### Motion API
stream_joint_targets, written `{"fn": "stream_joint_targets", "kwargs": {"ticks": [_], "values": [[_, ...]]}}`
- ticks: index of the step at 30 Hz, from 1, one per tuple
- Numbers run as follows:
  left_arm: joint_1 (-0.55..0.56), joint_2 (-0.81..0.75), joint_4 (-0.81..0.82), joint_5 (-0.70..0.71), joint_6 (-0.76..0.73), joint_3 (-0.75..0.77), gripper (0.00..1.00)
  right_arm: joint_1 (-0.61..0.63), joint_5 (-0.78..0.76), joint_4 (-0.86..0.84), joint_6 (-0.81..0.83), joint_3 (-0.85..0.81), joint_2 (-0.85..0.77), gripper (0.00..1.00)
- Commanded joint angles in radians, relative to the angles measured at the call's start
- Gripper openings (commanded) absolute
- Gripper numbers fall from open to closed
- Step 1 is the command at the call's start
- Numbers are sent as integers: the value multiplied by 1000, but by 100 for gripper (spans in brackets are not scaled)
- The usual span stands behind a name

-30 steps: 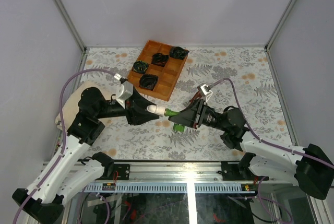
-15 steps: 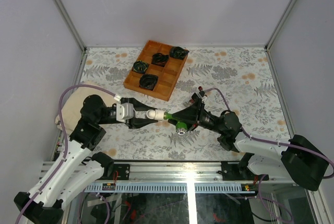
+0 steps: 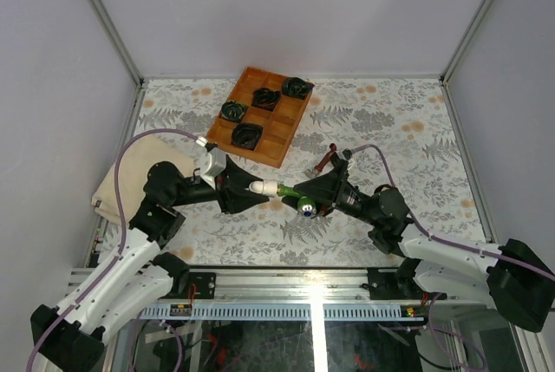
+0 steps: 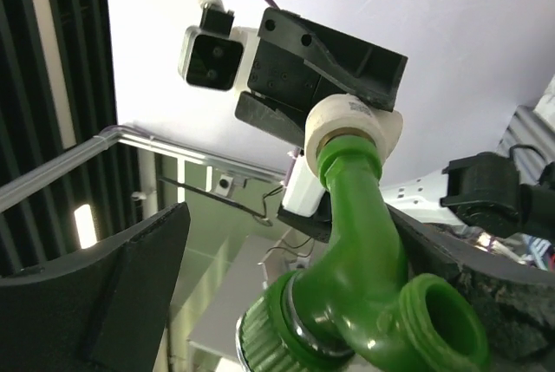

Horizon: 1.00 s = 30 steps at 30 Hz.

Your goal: Install the water faucets

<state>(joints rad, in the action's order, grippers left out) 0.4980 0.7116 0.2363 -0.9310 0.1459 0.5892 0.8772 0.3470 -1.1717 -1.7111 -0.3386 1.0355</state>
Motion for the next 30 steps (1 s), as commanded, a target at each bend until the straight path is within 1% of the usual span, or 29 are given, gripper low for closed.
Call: {"fn": "stream_joint_targets", "kwargs": {"ticks": [1,4,6,12,15,18,20,21,23,24,25,26,28,30], "values": [[1,25,219,69,254,-24,0,3,-73,220,201,-25,-125,92],[-2,48,267,71,340,-33,0,3,-108,374,309,-46,-193,93],[-8,56,254,85,372,-27,0,3,-114,406,393,-52,-228,94],[-24,54,254,147,472,-43,0,3,-58,429,587,-66,-285,96],[-27,48,252,151,492,-49,0,3,-24,436,701,-71,-299,97],[-33,47,235,163,511,-43,0,2,20,484,820,-93,-310,97],[-37,47,212,180,524,-36,0,2,63,560,910,-126,-310,93],[-40,50,199,184,526,-32,0,2,73,638,949,-155,-308,90],[-44,52,197,176,530,-28,0,2,59,771,1008,-210,-296,72],[-46,54,195,166,526,-25,0,2,24,847,1026,-243,-292,63],[-47,55,183,156,518,-19,0,3,0,887,1032,-265,-288,58],[-46,59,169,144,504,-13,0,2,1,885,1033,-276,-285,52],[-48,63,115,130,463,4,0,3,10,841,1019,-284,-286,43],[-47,64,79,112,426,13,0,3,-20,818,998,-292,-290,39]]}}
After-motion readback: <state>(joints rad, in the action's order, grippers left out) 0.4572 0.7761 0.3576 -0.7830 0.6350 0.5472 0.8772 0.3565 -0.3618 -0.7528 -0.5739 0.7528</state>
